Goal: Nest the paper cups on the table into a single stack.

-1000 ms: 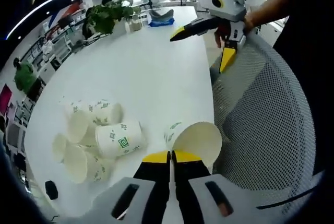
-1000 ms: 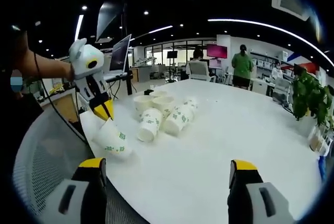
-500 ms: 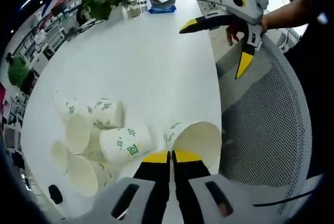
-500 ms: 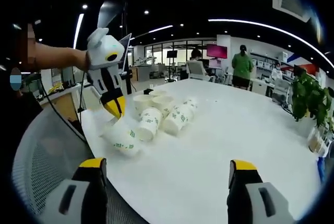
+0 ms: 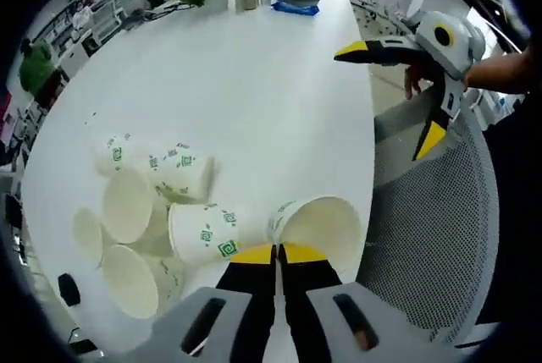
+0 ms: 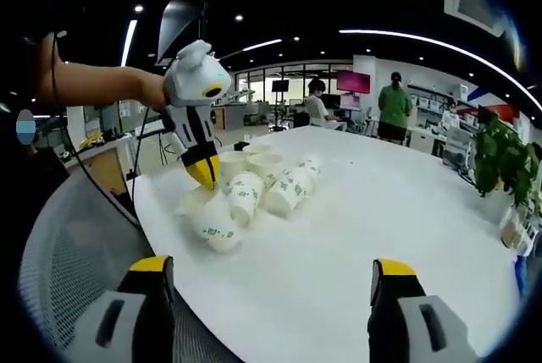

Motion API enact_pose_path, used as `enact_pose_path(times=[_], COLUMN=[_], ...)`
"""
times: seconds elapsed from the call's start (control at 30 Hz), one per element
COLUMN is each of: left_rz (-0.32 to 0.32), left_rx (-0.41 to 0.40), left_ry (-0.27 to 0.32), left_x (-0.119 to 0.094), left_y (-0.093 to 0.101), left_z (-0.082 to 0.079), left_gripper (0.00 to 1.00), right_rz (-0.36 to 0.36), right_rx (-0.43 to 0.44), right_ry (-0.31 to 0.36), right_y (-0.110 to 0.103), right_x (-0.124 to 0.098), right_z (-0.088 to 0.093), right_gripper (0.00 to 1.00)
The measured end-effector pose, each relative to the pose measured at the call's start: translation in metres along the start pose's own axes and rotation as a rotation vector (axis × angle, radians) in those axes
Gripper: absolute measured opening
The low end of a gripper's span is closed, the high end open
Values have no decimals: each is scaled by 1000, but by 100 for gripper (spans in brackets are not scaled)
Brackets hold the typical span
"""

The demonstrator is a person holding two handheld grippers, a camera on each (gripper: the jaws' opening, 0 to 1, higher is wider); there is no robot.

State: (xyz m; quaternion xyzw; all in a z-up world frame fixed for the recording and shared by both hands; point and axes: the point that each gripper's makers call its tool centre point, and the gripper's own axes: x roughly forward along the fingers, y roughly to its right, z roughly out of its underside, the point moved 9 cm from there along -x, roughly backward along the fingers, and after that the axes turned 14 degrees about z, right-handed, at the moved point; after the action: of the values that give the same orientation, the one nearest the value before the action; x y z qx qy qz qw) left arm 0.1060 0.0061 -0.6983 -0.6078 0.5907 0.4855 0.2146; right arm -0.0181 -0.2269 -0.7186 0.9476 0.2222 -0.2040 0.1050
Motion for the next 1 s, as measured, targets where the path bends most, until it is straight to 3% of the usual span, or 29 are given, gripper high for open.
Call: enact_pose_path(times=[0.57, 1.0], left_rz=[3, -40], left_rx=[-27, -2], left_ry=[88, 169], left_x=[3, -12], left_y=[-5, -13], left_z=[-15, -16], left_gripper=[0, 14], right_rz=[9, 7], right_rx=[-1, 7], right_ry=[-2, 0], right_y=[2, 2], right_x=[0, 0], right_z=[1, 2], right_gripper=[97, 97])
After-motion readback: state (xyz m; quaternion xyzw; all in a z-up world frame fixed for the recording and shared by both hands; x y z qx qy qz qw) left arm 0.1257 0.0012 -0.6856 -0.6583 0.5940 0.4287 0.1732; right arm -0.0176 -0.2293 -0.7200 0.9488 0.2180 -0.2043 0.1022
